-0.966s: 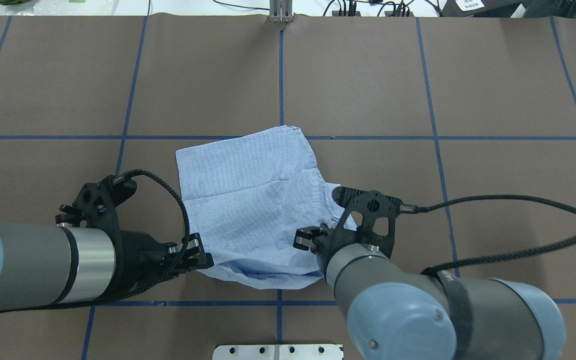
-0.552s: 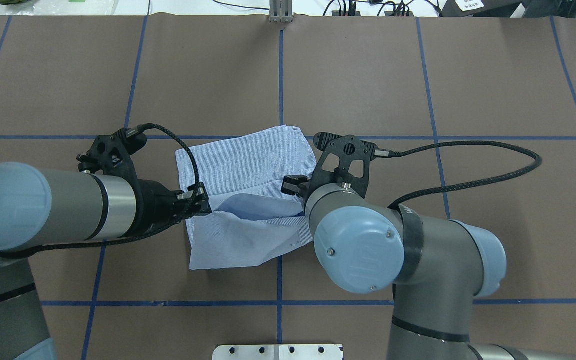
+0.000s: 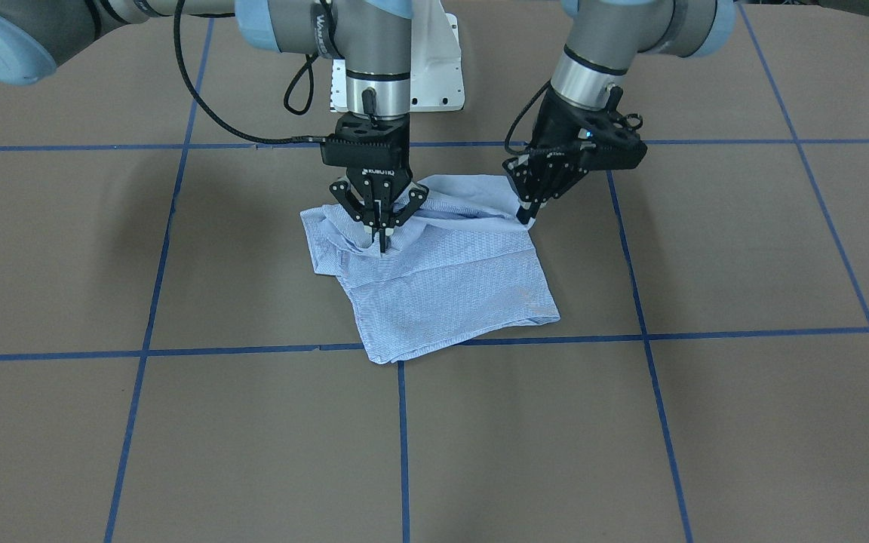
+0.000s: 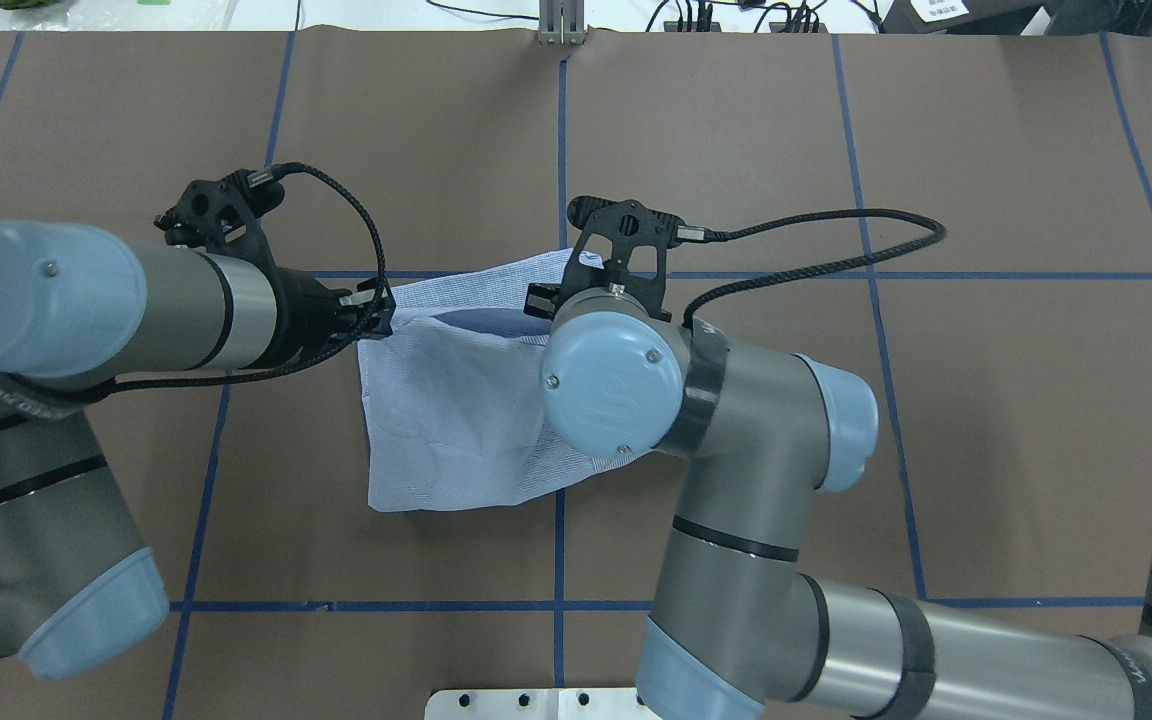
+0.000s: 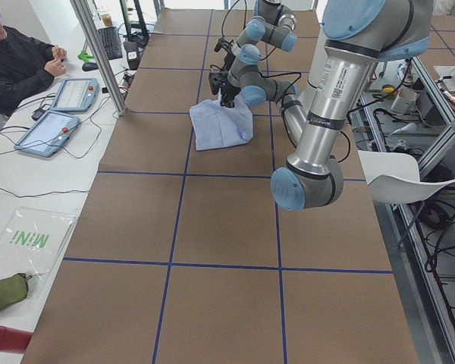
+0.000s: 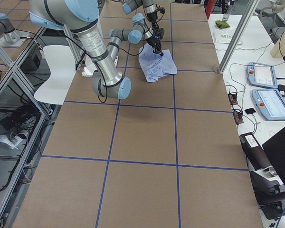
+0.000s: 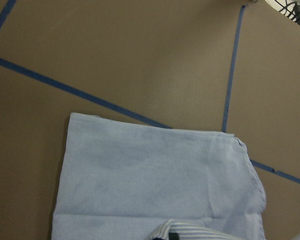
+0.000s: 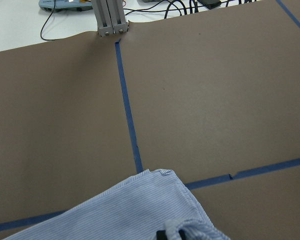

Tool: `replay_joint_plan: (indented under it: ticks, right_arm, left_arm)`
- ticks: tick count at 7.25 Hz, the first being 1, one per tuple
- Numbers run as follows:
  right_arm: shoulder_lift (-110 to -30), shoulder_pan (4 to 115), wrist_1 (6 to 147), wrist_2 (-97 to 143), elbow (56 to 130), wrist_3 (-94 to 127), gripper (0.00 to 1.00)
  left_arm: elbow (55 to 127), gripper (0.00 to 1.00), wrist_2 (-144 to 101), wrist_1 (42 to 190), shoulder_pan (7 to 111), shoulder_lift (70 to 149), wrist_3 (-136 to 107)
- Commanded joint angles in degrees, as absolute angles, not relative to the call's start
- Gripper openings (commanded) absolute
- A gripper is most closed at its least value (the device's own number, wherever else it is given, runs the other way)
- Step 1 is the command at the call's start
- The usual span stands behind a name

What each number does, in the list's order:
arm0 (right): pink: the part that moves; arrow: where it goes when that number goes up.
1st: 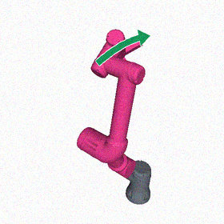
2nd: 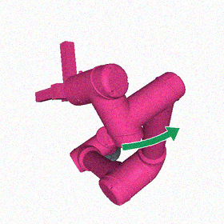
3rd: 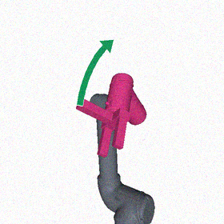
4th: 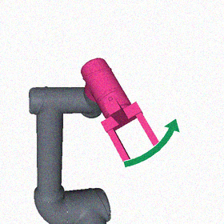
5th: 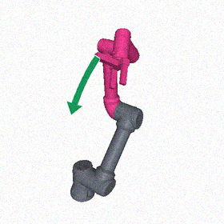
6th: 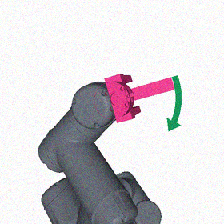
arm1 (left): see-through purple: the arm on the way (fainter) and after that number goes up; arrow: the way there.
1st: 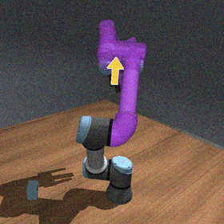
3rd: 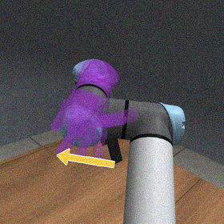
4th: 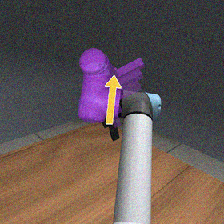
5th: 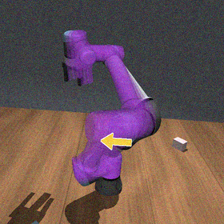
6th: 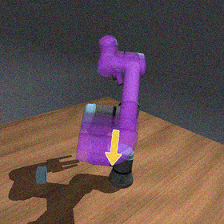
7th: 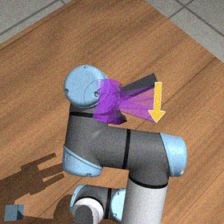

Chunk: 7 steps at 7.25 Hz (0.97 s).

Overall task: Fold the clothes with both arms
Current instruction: 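Lay the folded edge down and open both grippers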

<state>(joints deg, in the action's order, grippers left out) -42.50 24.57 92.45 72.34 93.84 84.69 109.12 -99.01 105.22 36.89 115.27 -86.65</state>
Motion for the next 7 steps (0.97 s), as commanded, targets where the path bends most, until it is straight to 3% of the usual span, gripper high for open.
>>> replay_joint_plan:
  ticks: [1, 4, 5, 6, 7]
  right_arm:
    - [-39.6, 27.0, 80.2, 73.0, 80.5, 80.4, 0.0]
    - [-36.6, 27.5, 79.8, 75.5, 73.8, 78.7, 0.0]
    - [-36.5, 27.4, 79.8, 76.1, 73.7, 78.7, 0.38]
    - [-36.3, 27.6, 79.8, 76.5, 73.7, 76.8, 0.99]
    - [-34.9, 29.5, 79.9, 80.6, 73.7, 75.3, 1.0]
  left_arm:
    - [97.2, 0.0, -98.8, 110.5, 39.1, 118.3, -83.4]
    - [89.3, 0.0, -98.8, 116.0, 39.1, 119.0, -81.4]
    - [89.2, 0.0, -98.8, 116.0, 39.1, 119.0, -80.9]
    - [89.5, 0.75, -98.8, 115.9, 39.1, 118.9, -78.3]
    - [90.5, 1.0, -99.1, 115.8, 39.4, 118.6, -73.4]
